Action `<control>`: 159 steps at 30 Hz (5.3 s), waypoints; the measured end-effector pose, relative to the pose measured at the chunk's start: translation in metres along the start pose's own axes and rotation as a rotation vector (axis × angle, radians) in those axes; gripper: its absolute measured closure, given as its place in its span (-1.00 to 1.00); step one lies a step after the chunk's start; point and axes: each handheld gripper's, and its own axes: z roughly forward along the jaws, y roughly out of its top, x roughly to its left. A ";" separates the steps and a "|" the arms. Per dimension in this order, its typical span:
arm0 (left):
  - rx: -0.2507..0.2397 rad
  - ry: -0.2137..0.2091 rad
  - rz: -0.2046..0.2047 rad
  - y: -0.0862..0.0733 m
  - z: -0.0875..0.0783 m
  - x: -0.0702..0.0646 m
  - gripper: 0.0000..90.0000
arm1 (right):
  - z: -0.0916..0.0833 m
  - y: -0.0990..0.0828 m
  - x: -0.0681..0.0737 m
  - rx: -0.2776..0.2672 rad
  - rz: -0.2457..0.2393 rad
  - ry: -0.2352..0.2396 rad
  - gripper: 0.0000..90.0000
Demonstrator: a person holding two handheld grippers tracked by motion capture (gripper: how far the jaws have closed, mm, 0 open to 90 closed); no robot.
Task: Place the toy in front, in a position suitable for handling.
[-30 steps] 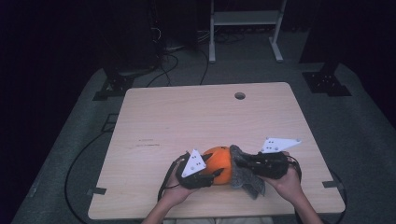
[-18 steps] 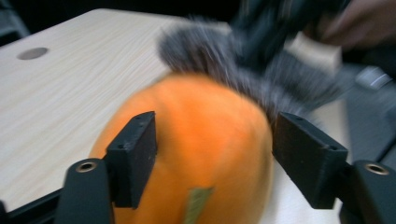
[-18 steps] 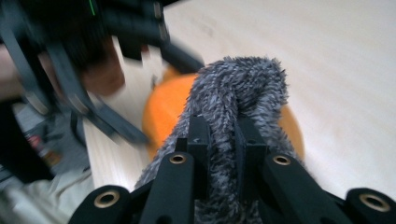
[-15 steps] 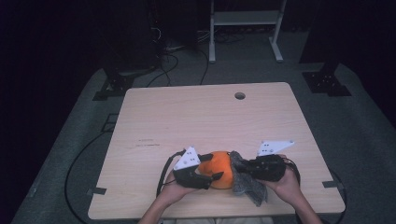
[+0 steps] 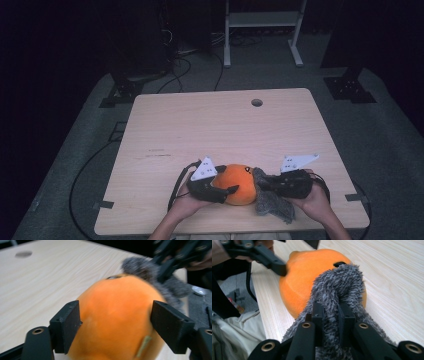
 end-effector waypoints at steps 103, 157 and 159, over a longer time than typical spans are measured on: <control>0.013 0.026 0.067 -0.016 -0.006 -0.002 -0.44 | -0.044 -0.050 -0.067 -0.025 0.185 -0.153 0.48; 0.131 -0.030 0.117 0.018 0.024 -0.002 -0.02 | -0.044 -0.060 -0.060 -0.135 0.202 -0.135 0.21; 0.118 -0.020 0.103 0.019 0.023 -0.002 0.11 | -0.045 -0.060 -0.061 -0.145 0.205 -0.135 0.21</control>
